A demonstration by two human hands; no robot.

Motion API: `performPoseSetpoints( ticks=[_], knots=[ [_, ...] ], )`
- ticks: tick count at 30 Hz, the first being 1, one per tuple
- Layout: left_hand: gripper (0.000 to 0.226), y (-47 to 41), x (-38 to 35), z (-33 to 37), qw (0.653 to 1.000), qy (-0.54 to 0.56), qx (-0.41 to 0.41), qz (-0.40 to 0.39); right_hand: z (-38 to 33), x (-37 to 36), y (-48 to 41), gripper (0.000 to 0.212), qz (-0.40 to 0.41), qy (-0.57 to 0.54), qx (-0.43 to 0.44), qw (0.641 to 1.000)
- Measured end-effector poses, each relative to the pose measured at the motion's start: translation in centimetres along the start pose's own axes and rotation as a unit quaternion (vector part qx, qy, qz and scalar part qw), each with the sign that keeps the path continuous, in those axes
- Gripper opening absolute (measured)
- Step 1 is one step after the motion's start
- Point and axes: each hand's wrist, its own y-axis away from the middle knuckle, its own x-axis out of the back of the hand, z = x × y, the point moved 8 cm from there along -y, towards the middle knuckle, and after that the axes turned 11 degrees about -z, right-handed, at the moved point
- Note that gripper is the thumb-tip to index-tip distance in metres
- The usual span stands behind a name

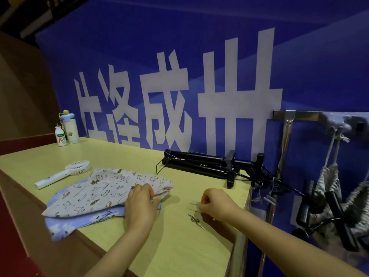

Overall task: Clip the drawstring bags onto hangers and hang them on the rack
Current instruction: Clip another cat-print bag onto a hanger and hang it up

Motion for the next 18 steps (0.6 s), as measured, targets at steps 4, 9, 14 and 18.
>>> performPoseSetpoints(
  ticks=[4,9,14,18],
  knots=[
    [0.028,-0.5,-1.2,0.1,0.995,-0.101,-0.022,0.007,-0.1,0.3,-0.7,0.003,0.031,-0.096,0.006,0.995],
    [0.024,-1.3,-1.5,0.1,0.995,-0.087,-0.038,0.021,-1.0,-0.1,-1.7,0.008,0.028,-0.184,0.032,0.982],
    [0.016,-2.1,0.3,-0.5,0.997,0.037,-0.002,0.064,-1.5,-0.8,-2.5,0.016,0.015,-0.280,0.045,0.959],
    [0.019,-2.2,2.9,-1.0,0.981,0.162,0.060,0.093,-5.1,-0.6,-2.5,0.018,-0.004,-0.384,0.102,0.918]
  ],
)
